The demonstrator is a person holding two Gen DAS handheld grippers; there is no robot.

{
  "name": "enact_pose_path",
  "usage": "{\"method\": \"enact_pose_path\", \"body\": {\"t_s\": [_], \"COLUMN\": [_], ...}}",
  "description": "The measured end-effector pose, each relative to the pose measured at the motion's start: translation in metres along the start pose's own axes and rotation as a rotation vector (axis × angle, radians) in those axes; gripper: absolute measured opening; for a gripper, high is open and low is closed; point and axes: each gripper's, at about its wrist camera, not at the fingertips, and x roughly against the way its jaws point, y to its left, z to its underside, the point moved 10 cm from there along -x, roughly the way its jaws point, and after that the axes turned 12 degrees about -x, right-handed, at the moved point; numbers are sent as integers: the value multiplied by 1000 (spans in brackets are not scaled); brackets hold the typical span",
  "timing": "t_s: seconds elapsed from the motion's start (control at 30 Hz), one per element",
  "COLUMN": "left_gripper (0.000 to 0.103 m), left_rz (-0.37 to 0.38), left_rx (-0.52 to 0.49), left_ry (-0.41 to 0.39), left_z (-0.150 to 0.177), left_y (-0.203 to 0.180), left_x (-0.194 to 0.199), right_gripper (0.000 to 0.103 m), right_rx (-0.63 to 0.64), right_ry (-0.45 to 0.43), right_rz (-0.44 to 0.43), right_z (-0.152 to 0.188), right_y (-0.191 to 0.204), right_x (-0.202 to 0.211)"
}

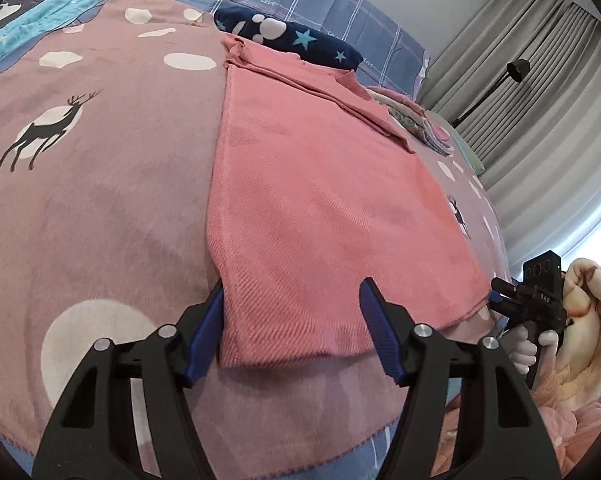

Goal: Fold small clothes

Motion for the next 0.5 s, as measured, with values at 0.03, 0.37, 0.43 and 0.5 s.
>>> {"method": "enact_pose_path", "body": {"t_s": [0.03,0.37,0.43,0.5], "left_gripper": [57,4,4,4], "left_rz": [-8,24,41,68], "left_rx": [3,59,15,-7], "left_ry": [-3,-171,-249,-301], "left_z": [-3,-30,-47,-56], "left_y": [1,-13,-34,-50], "left_x": [-4,34,64,85], "right_gripper": [44,5,4,4], "right_rx": [4,-89,-65,4], "right_ry": [1,-87,-126,-199], "right_rz": [-1,-94,-182,-218], "right_z": [-3,-14,-15,-17], "right_y": [2,12,35,61], "right_x": [-3,8,34,66]}}
